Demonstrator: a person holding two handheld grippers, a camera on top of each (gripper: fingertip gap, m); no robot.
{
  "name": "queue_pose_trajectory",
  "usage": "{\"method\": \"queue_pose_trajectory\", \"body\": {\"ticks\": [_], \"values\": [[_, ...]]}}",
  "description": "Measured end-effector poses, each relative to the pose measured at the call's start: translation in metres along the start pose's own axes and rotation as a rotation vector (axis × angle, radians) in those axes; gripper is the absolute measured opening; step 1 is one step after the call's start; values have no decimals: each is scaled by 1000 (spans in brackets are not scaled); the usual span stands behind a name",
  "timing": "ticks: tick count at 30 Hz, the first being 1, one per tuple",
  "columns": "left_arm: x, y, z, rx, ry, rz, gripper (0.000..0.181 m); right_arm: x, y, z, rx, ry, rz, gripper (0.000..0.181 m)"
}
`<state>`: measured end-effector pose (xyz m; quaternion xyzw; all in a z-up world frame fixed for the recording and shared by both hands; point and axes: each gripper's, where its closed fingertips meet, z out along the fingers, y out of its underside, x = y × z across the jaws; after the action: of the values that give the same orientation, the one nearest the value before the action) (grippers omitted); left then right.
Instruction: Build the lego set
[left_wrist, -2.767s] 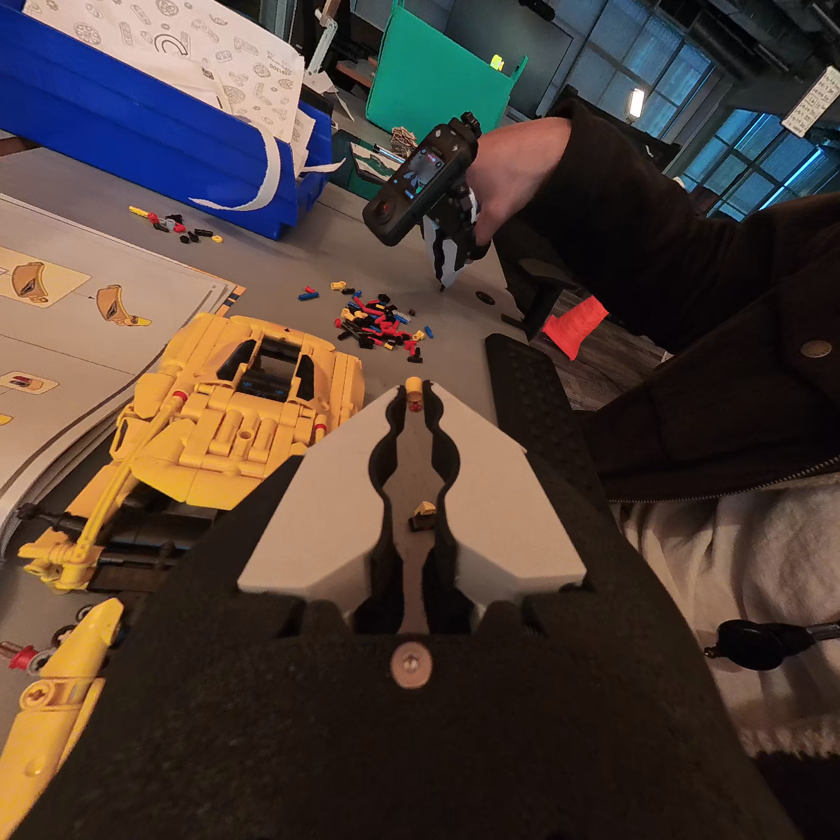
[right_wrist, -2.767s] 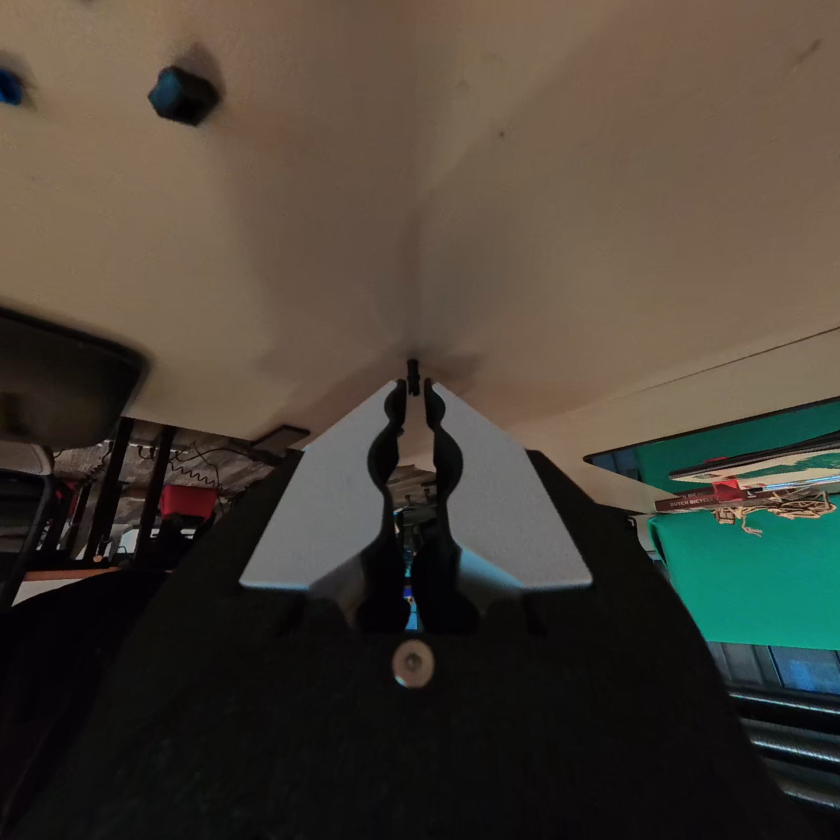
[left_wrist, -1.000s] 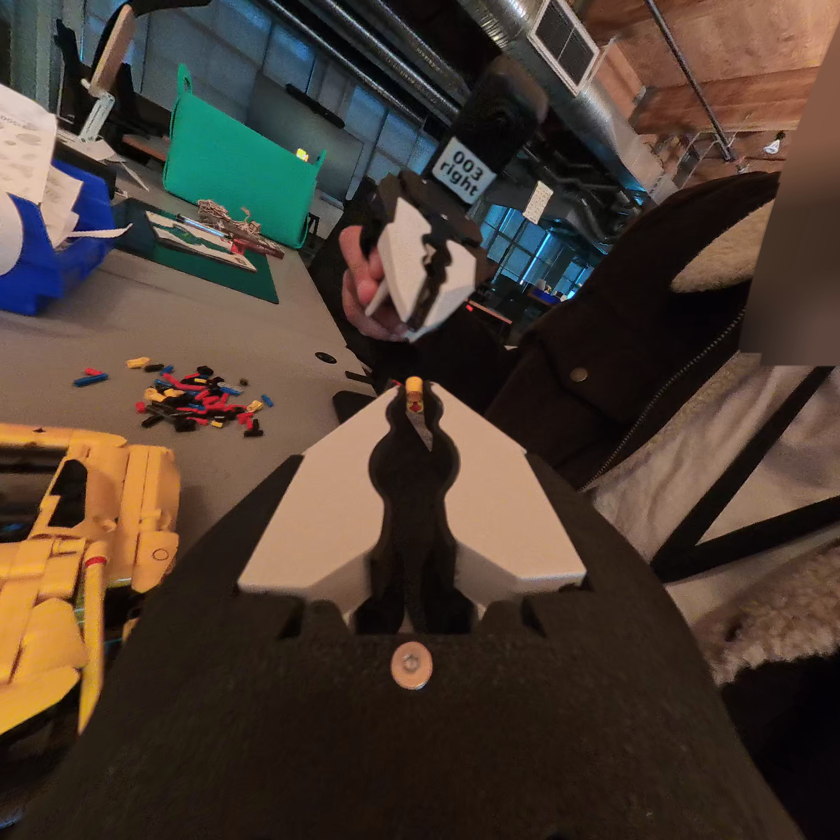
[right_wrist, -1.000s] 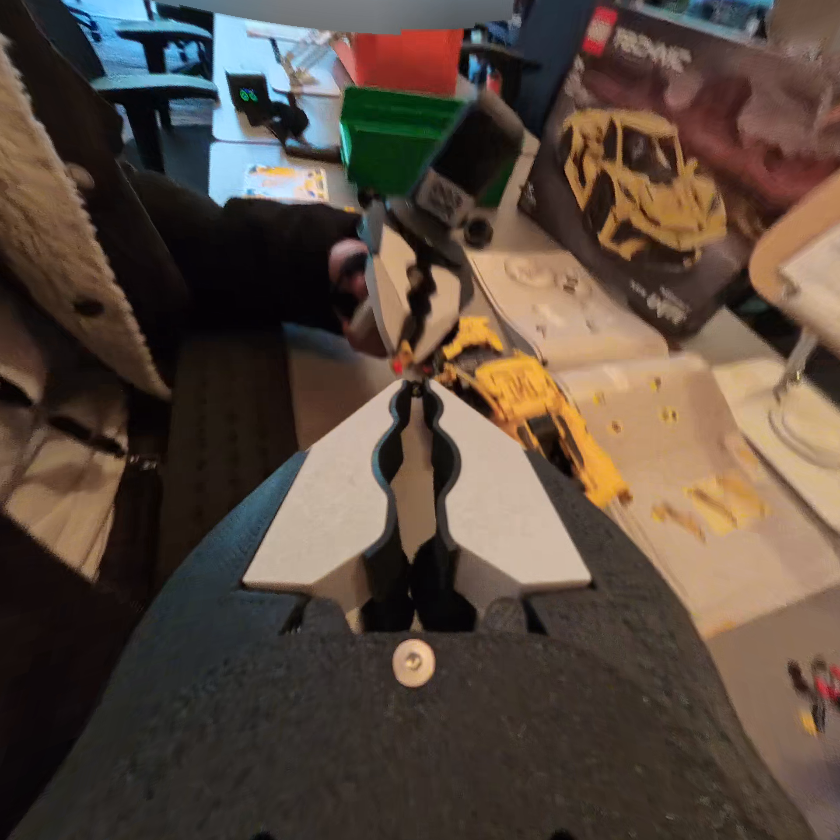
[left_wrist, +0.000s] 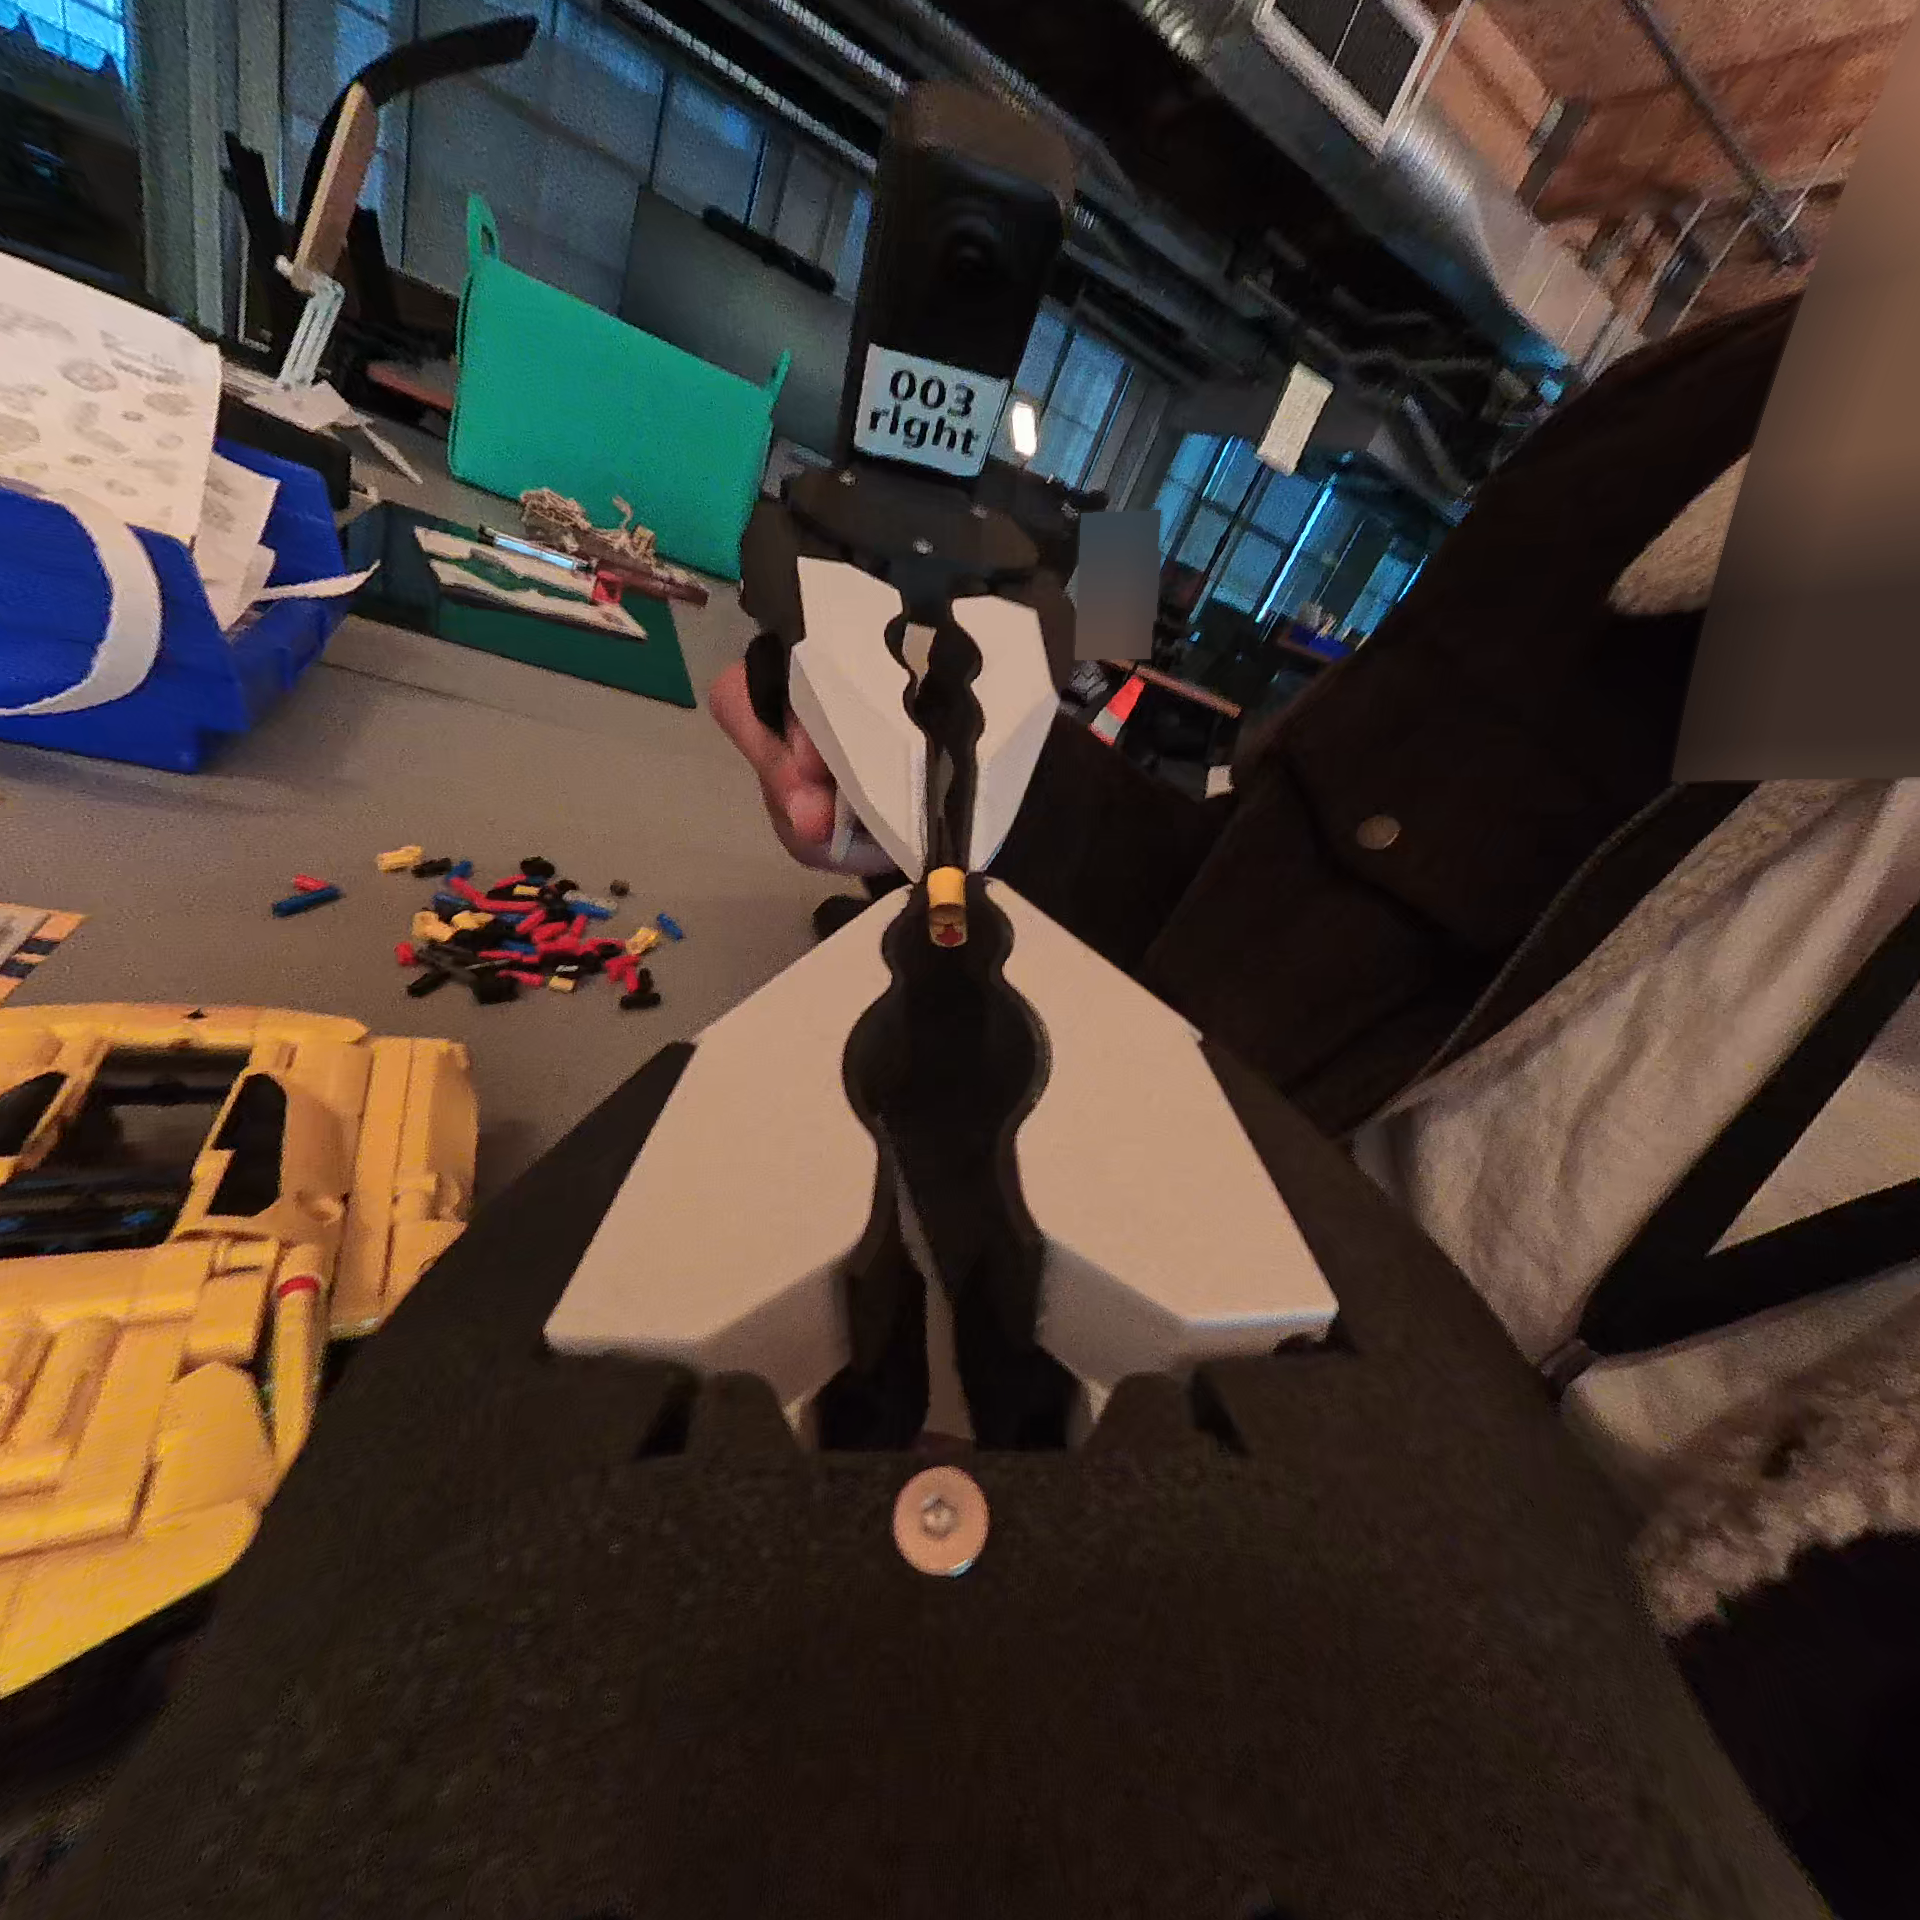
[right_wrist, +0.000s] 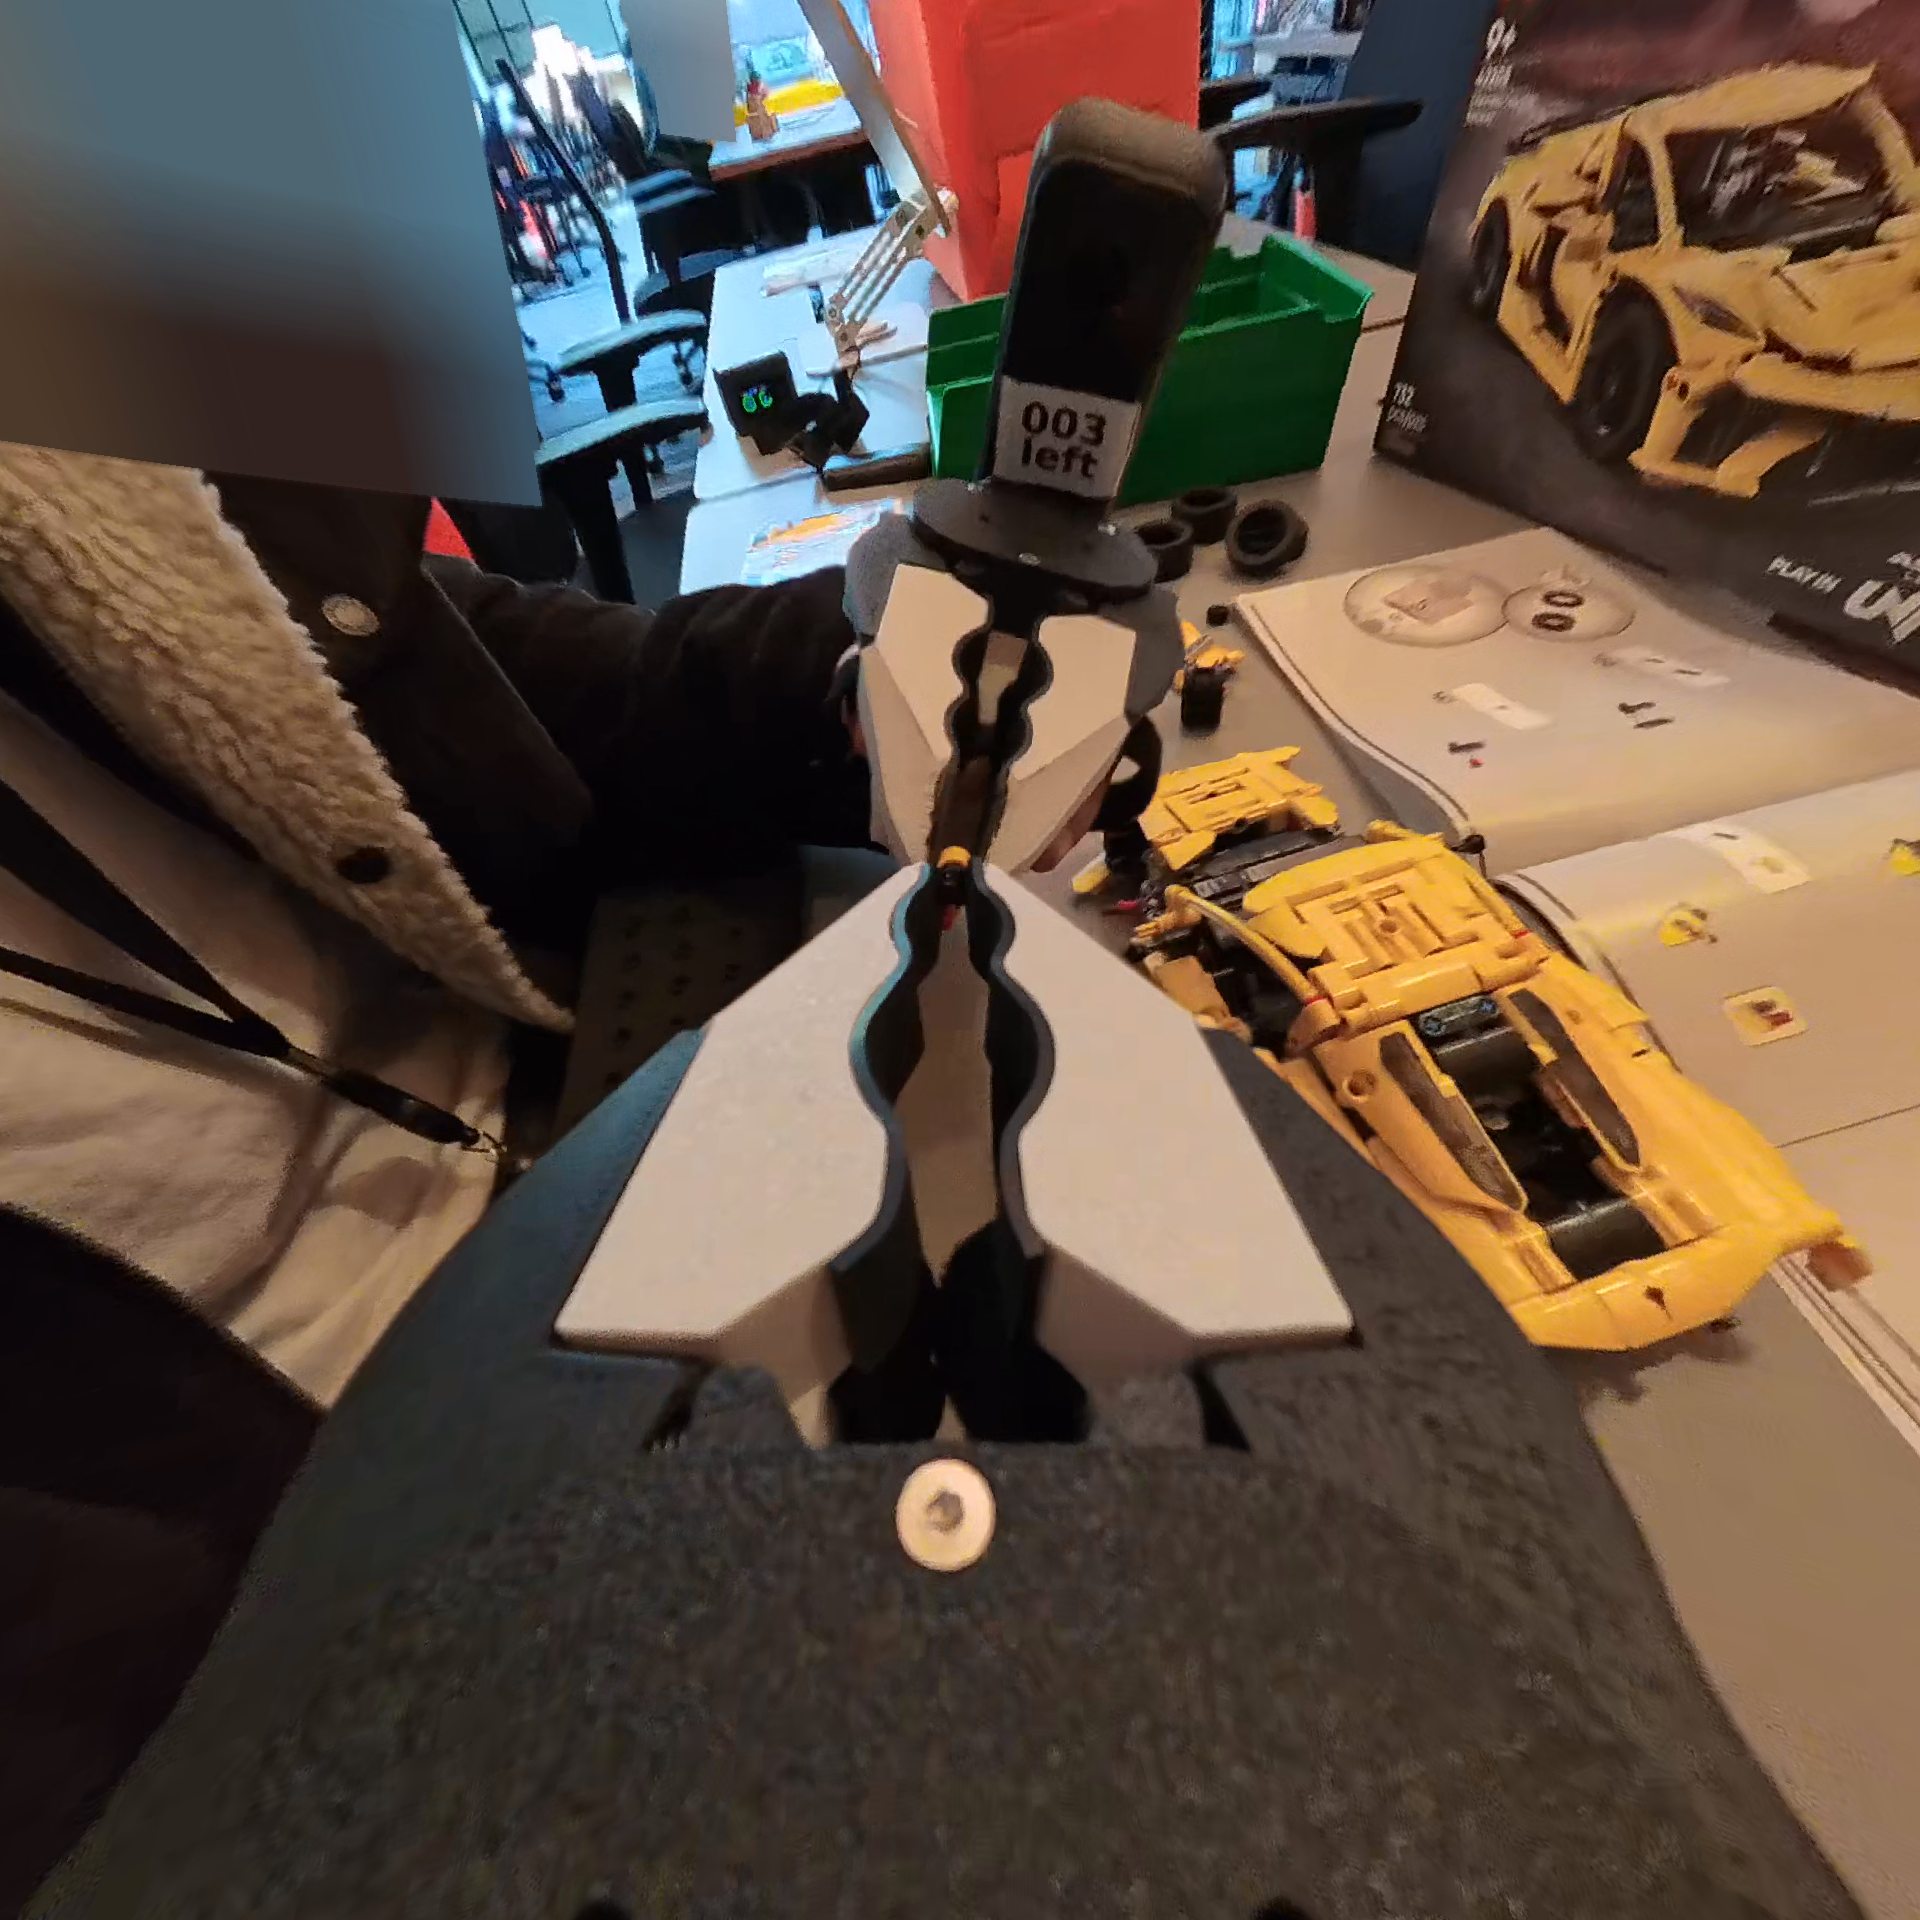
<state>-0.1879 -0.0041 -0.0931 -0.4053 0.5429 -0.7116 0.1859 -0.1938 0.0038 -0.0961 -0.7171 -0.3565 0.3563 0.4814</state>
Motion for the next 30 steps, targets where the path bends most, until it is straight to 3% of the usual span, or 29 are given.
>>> {"method": "queue_pose_trajectory", "body": {"ticks": [3,8,11,14,16,18,20,26,30], "values": [[6,-9,1,78,65,-53,6,-4,-11,-3,62,-20,16,3],[-5,-14,-3,122,35,-88,6,11,-14,-3,1,91,-15,6],[-16,-19,-9,166,-10,-123,7,22,-22,-4,18,198,-80,25],[-39,-27,-17,249,-150,-173,7,35,-23,0,21,382,-123,44],[-56,-30,-24,323,-264,-228,7,43,-24,5,30,527,-190,45],[-59,-35,-30,404,-290,-273,7,57,-21,2,-10,721,-319,47],[-61,-35,-31,422,-312,-286,6,63,-24,-2,-14,864,-434,37],[-57,-33,-25,419,-307,-282,7,66,-20,9,-51,856,-434,44],[-55,-32,-23,375,-376,-177,7,67,-23,8,-36,857,-415,28]]}}
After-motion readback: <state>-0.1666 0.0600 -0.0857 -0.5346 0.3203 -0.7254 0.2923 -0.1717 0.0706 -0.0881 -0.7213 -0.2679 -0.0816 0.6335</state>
